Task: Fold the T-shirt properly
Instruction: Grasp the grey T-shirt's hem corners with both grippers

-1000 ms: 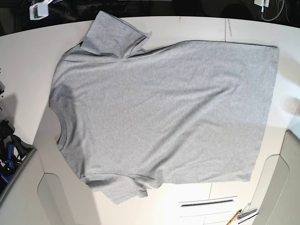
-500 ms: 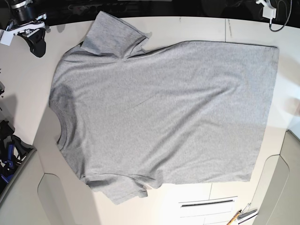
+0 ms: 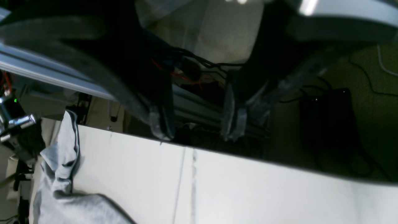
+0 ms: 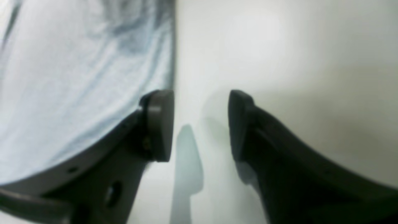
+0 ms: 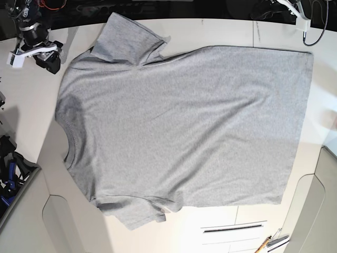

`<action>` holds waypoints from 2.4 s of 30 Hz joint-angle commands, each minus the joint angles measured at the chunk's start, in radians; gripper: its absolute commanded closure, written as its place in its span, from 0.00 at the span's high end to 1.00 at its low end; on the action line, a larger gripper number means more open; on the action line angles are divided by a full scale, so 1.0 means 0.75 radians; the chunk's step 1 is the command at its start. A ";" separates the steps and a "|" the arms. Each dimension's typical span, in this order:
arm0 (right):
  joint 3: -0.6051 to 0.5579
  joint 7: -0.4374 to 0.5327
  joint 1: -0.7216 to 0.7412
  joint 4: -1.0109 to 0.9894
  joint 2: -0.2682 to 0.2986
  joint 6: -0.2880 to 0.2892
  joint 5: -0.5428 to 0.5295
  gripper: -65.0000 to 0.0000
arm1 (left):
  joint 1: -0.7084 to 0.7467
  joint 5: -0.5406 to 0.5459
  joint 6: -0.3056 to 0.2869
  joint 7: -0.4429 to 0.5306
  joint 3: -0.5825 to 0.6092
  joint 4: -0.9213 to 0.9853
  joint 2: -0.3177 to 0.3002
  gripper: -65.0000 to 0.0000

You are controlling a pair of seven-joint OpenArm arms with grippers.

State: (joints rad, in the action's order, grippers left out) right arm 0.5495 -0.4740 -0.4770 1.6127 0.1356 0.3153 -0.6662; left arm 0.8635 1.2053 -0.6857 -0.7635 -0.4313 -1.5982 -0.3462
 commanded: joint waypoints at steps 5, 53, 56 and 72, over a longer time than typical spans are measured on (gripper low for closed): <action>-0.043 -0.049 0.064 -0.131 0.014 0.058 -0.073 0.43 | -0.025 0.023 -0.017 0.004 -0.009 -0.017 -0.011 0.44; -0.108 -0.187 0.064 -0.163 0.014 0.183 -0.154 0.00 | -0.627 -0.085 0.079 -0.222 -0.309 0.497 -0.309 0.54; -0.108 -0.187 0.064 -0.163 0.014 0.184 -0.154 0.00 | -0.560 -0.039 0.071 -0.247 -0.309 0.497 -0.316 0.54; -0.108 -0.187 0.064 -0.163 0.014 0.184 -0.154 0.00 | -0.224 0.138 -0.010 -0.340 -0.381 0.231 -0.314 0.54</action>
State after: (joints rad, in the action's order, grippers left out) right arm 0.4664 -0.5945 -0.4213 1.4864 0.1383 0.4641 -0.8070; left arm 0.6933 1.2713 -0.6785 -1.0496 -0.7029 -1.4067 -0.5571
